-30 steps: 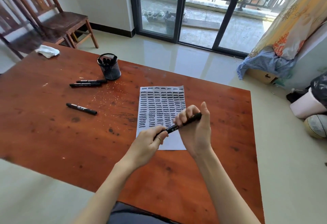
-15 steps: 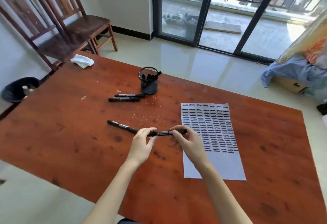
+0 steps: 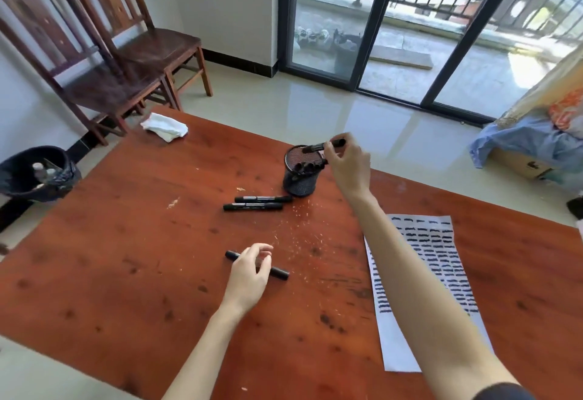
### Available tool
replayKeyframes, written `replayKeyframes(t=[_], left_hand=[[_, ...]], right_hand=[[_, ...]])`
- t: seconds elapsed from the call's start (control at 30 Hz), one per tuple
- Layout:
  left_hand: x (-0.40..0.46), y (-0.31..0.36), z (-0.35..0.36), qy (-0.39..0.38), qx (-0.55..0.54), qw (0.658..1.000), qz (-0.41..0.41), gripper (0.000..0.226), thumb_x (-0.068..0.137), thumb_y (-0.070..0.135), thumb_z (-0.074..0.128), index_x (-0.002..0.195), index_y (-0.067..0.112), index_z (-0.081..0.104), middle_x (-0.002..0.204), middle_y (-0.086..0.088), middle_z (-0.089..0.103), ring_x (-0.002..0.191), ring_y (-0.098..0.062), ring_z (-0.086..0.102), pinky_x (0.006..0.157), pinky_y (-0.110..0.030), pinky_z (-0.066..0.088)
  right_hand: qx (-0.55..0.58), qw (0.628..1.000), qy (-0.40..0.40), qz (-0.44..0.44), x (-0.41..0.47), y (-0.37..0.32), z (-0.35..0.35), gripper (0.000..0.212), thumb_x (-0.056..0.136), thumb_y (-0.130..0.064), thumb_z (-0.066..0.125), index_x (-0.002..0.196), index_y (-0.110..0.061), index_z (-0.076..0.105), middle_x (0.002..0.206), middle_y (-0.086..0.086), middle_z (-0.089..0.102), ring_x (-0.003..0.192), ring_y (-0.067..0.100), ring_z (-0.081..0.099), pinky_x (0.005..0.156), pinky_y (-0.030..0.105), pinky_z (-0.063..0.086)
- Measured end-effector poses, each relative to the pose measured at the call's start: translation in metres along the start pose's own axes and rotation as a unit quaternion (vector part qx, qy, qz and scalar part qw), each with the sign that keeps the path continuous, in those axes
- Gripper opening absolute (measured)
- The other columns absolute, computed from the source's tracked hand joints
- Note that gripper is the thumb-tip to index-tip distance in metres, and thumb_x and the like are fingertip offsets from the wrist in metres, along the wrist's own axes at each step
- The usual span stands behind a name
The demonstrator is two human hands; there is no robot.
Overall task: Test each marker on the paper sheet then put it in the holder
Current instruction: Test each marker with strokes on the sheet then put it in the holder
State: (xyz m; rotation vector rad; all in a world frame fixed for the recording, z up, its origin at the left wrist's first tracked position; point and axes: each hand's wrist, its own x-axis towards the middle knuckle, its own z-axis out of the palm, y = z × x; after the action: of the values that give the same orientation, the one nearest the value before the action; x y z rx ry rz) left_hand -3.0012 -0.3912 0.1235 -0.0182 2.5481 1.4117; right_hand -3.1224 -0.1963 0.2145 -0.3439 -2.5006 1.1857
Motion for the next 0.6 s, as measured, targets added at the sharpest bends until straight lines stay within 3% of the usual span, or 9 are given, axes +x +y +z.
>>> replayKeyframes(t=[0.07,0.13,0.2,0.4,0.5,0.6], left_hand=[[0.002,-0.006,-0.003,-0.005,-0.007,1.0,-0.012,0.016,0.091,0.011,0.049,0.099,0.021,0.059,0.102,0.001,0.062,0.094,-0.012,0.058,0.085,-0.022,0.043],[0.005,-0.011,-0.005,-0.007,-0.015,1.0,-0.023,0.017,0.091,0.01,0.049,0.096,0.024,0.058,0.1,0.0,0.063,0.093,-0.014,0.059,0.087,-0.027,0.046],[0.007,-0.016,-0.007,-0.01,-0.02,0.999,-0.029,0.018,0.09,0.009,0.05,0.094,0.025,0.057,0.098,-0.001,0.063,0.092,-0.015,0.06,0.087,-0.028,0.046],[0.012,-0.03,-0.014,-0.004,-0.004,1.0,-0.028,0.016,0.09,0.008,0.051,0.095,0.021,0.06,0.095,0.004,0.061,0.094,-0.013,0.057,0.086,-0.024,0.042],[0.017,-0.039,-0.021,0.001,0.049,0.999,-0.002,0.017,0.089,0.008,0.051,0.097,0.019,0.06,0.097,0.004,0.059,0.093,-0.013,0.057,0.082,-0.025,0.045],[0.024,-0.046,-0.028,0.003,0.105,0.994,0.013,0.018,0.089,0.009,0.05,0.102,0.015,0.061,0.101,0.002,0.058,0.097,-0.015,0.054,0.086,-0.028,0.044]], right_hand=[[-0.053,0.998,-0.034,-0.002,0.012,0.002,0.019,0.02,0.091,-0.026,0.055,0.1,-0.009,0.061,0.09,0.008,0.07,0.077,0.022,0.061,0.067,0.03,0.046],[-0.109,0.992,-0.071,0.0,0.018,0.01,0.039,0.022,0.091,-0.03,0.053,0.102,-0.013,0.061,0.094,0.006,0.069,0.089,0.026,0.061,0.081,0.038,0.046],[-0.164,0.982,-0.096,0.009,0.021,0.019,0.056,0.025,0.091,-0.033,0.051,0.106,-0.016,0.061,0.106,0.005,0.064,0.106,0.026,0.053,0.092,0.045,0.035],[-0.234,0.962,-0.14,0.025,0.019,0.024,0.072,0.038,0.091,-0.045,0.04,0.114,-0.022,0.059,0.137,0.0,0.045,0.131,0.023,0.023,0.101,0.053,0.013],[-0.176,0.983,-0.053,-0.031,0.003,0.021,0.063,0.038,0.091,-0.041,0.044,0.119,-0.018,0.055,0.137,0.005,0.044,0.13,0.022,0.026,0.1,0.049,0.016],[-0.067,0.987,0.058,-0.132,-0.041,0.022,0.059,0.026,0.085,-0.025,0.044,0.098,-0.01,0.061,0.107,0.005,0.06,0.104,0.02,0.044,0.085,0.039,0.034]])
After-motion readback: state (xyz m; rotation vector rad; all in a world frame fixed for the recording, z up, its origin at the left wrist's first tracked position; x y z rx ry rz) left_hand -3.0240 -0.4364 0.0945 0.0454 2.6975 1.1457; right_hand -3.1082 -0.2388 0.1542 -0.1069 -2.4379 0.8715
